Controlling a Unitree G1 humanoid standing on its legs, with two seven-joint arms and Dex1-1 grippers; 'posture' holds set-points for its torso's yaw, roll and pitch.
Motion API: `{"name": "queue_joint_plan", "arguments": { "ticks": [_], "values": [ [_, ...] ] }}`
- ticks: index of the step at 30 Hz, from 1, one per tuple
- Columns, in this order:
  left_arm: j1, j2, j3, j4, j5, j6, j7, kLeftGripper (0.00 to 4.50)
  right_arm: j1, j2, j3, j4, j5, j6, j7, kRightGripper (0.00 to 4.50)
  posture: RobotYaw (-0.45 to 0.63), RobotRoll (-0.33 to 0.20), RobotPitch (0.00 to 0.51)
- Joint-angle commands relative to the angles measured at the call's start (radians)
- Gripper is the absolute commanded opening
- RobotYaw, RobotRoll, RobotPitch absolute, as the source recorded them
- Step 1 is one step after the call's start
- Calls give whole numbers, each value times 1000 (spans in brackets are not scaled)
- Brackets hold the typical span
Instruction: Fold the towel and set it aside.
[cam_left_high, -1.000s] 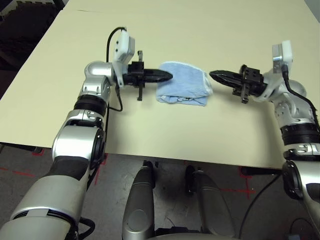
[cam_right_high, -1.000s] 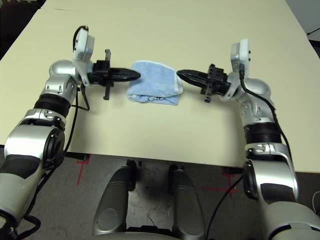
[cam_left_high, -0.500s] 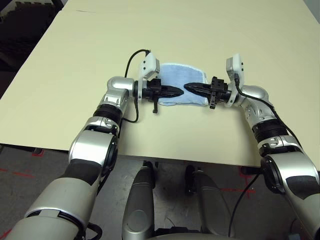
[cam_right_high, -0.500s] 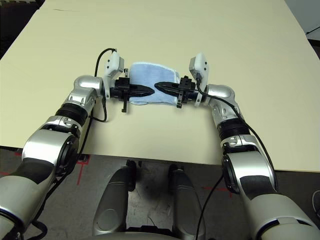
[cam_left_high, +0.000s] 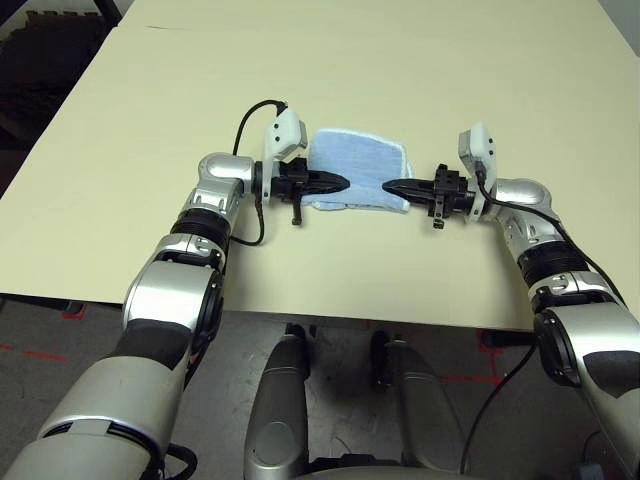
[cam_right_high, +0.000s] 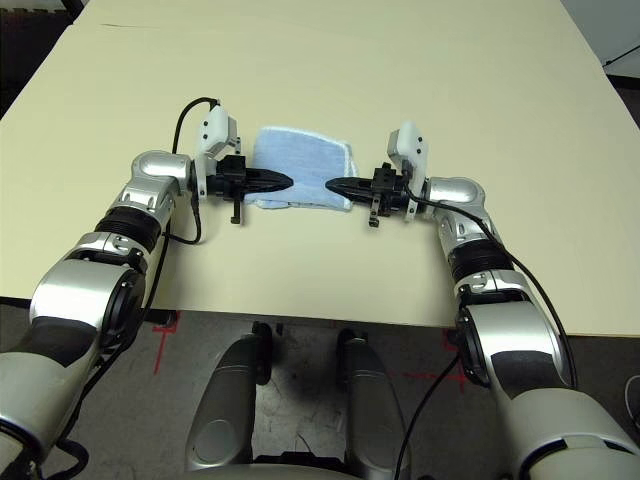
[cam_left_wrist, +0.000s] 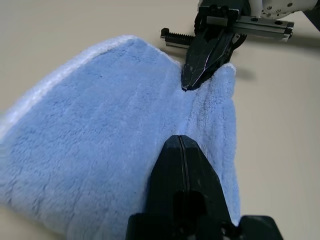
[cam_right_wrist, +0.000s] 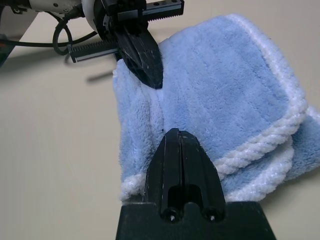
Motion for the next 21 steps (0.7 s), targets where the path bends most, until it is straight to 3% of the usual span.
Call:
{"name": "queue_joint_plan", "arguments": {
  "ticks": [1,8,11,16,21],
  "values": [
    [-21,23,33,9,-22,31,-14,33,22,-36,-35,-25,32,33,17,0,77,0,262],
    [-114,38,130,-41,-124,164,-61,33,24,-92,-128,-179,157,195,13,0,80,0,266],
    [-127,34,136,-32,-118,153,-23,33,-4,-83,-138,-190,161,219,-29,0,80,0,266],
    [-131,-15,131,11,-85,118,126,33,-73,-9,-117,-59,101,173,-158,0,65,0,267],
    [-104,-47,94,45,-34,104,173,33,-130,68,-115,94,57,92,-251,0,80,0,269]
  ]
}}
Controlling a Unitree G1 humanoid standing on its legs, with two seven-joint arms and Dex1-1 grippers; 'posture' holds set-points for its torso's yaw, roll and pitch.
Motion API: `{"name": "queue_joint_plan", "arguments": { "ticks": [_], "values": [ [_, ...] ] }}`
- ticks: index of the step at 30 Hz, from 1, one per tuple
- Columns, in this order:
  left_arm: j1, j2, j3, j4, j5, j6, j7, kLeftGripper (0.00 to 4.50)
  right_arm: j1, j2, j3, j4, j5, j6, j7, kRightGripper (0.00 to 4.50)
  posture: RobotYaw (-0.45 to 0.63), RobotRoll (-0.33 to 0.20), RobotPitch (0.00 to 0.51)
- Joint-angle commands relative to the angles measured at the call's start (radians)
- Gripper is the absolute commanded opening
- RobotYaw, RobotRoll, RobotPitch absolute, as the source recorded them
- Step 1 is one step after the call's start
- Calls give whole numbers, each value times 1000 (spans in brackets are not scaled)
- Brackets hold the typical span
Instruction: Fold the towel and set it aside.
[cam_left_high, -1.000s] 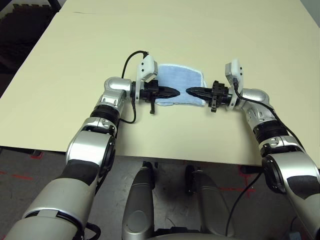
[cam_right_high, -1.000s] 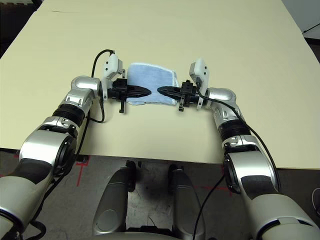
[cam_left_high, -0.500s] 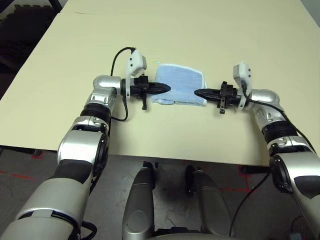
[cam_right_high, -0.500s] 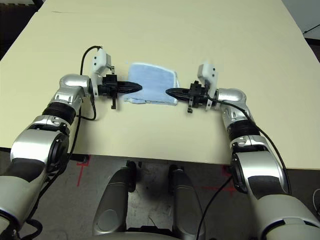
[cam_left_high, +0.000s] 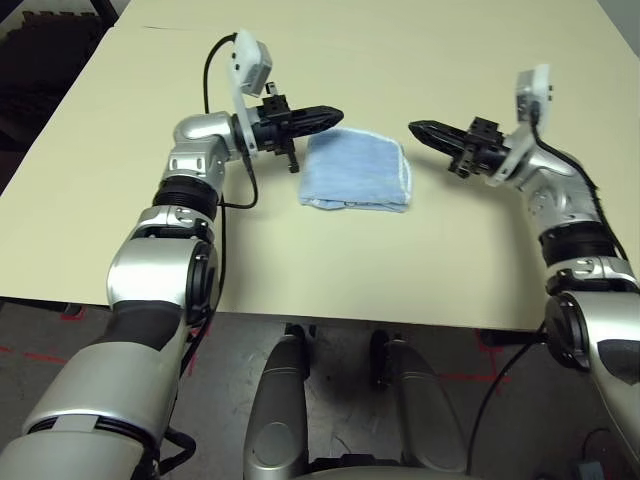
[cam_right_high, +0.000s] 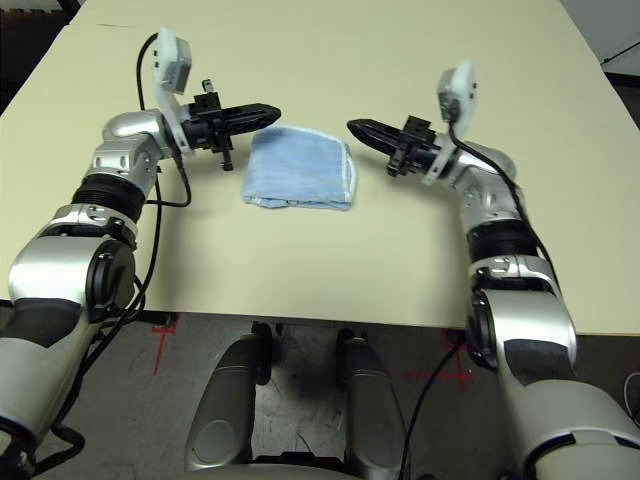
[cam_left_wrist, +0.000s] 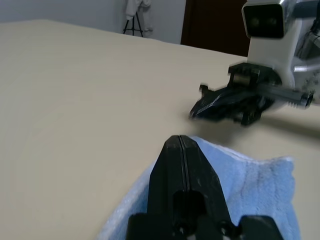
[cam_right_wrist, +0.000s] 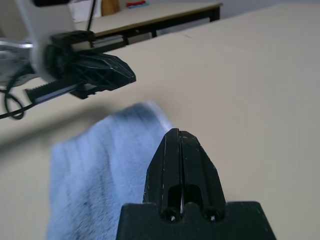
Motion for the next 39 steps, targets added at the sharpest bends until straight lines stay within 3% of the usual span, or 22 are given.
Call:
{"name": "queue_joint_plan", "arguments": {
  "ticks": [1,8,17,25,29,39],
  "values": [
    [33,-6,-32,44,50,-12,26,33,-31,24,3,96,-38,-56,-43,0,80,0,269],
    [63,12,-61,90,112,-9,99,33,-79,47,20,207,-113,-91,-117,0,75,0,271],
    [105,20,-53,110,137,9,269,33,0,34,43,261,-191,-111,-171,0,72,0,279],
    [94,20,-32,90,101,4,174,33,-7,-13,17,249,-167,-133,-152,0,70,0,279],
    [74,30,-9,60,61,22,35,33,-43,-37,-13,186,-117,-143,-73,0,69,0,279],
    [45,35,6,22,33,30,-38,33,-29,49,11,-62,-26,-61,67,0,69,0,279]
  ]
}}
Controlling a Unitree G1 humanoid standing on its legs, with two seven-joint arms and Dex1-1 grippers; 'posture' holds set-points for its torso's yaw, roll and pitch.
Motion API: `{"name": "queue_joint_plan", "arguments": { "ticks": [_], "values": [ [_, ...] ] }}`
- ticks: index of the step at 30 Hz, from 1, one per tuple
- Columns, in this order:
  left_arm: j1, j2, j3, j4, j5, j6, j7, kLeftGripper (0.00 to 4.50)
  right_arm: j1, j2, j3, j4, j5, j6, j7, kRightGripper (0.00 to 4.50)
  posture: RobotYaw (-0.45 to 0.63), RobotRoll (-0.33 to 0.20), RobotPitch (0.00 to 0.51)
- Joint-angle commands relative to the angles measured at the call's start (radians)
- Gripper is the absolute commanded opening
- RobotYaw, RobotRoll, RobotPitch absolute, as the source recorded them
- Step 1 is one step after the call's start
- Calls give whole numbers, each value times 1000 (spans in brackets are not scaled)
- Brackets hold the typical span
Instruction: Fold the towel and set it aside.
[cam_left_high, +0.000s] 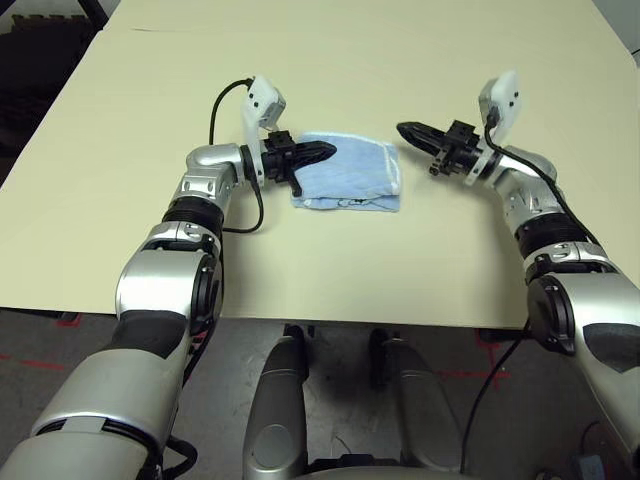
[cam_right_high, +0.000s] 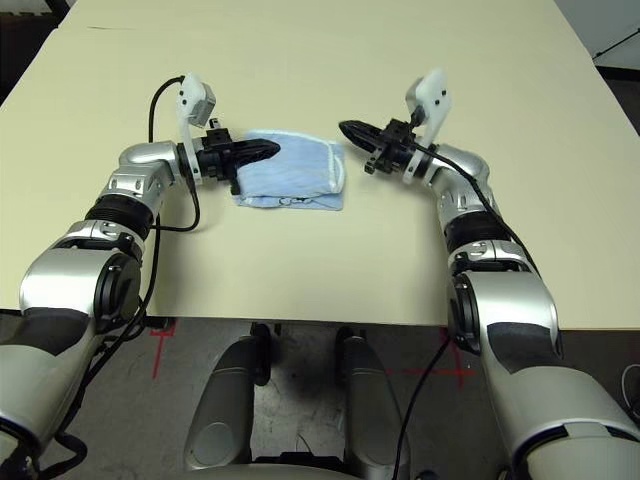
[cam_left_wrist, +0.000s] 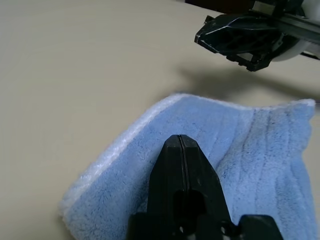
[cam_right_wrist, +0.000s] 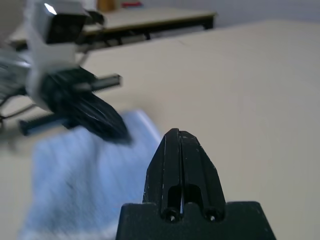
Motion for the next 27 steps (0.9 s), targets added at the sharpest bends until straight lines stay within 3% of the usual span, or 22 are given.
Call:
{"name": "queue_joint_plan", "arguments": {
  "ticks": [1,13,27],
  "values": [
    [-13,0,6,-20,-15,11,-22,33,28,24,23,-63,14,37,18,0,69,0,279],
    [40,42,-46,16,69,-42,47,33,44,51,63,70,-57,7,-30,0,84,0,276],
    [89,28,-64,-12,54,-37,-1,33,105,-4,47,130,-84,-17,-40,0,85,0,277]
  ]
}}
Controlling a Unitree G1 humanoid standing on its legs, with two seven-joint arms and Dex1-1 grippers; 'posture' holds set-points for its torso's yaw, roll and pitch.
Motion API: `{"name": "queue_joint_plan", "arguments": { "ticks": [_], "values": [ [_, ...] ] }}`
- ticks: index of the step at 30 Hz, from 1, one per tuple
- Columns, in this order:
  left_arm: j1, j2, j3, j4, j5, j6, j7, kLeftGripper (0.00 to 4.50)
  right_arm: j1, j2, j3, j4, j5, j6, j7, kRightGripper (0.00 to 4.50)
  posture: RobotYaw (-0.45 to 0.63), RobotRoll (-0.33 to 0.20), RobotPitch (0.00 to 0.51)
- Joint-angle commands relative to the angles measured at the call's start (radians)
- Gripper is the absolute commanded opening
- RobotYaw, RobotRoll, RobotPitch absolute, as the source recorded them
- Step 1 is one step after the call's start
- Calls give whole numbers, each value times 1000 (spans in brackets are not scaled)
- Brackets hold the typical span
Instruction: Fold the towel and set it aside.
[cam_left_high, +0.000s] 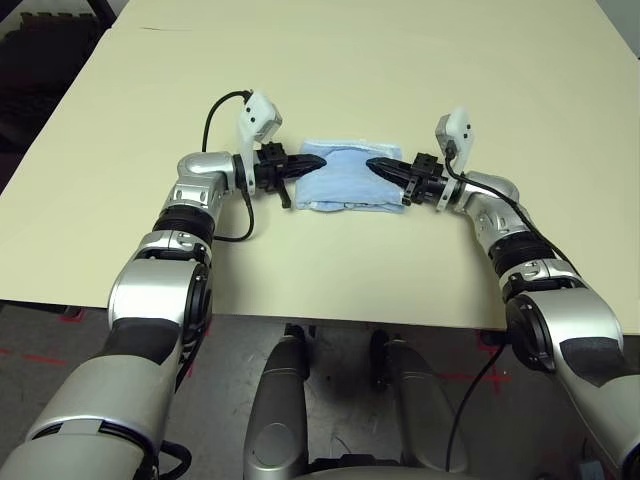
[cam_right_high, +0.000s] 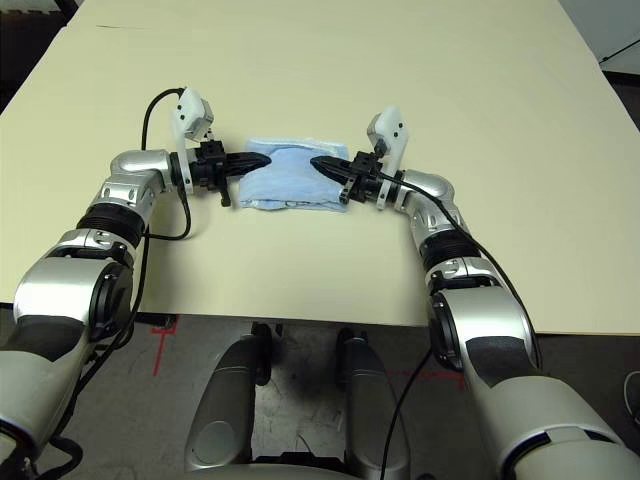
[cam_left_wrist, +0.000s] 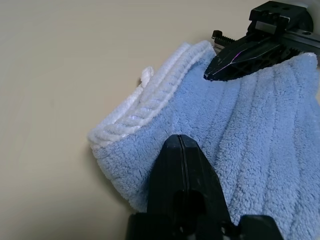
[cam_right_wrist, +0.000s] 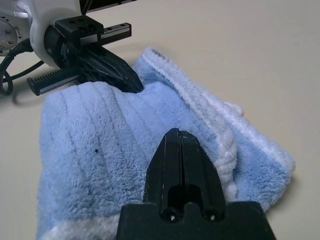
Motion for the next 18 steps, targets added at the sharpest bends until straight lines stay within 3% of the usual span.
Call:
{"name": "queue_joint_plan", "arguments": {
  "ticks": [1,6,10,13,15,16,18],
  "values": [
    [10,-9,4,5,-7,7,-9,33,17,-29,-16,14,10,11,10,0,84,0,277],
    [-44,-10,84,-50,-112,49,-59,33,-15,-54,-73,-148,129,130,72,0,71,0,278],
    [-16,38,90,-182,-171,145,-194,33,34,-134,-121,-370,276,515,70,0,72,0,280],
    [45,70,68,-288,-188,184,-256,33,100,-197,-119,-501,335,695,69,0,74,0,281],
    [92,91,54,-351,-194,178,-289,394,152,-250,-101,-574,348,770,91,0,74,0,284],
    [122,103,48,-377,-196,156,-311,607,198,-288,-82,-608,324,747,119,492,72,0,285],
    [157,117,39,-405,-198,124,-341,1297,257,-337,-62,-652,308,736,149,1037,66,0,286]
  ]
}}
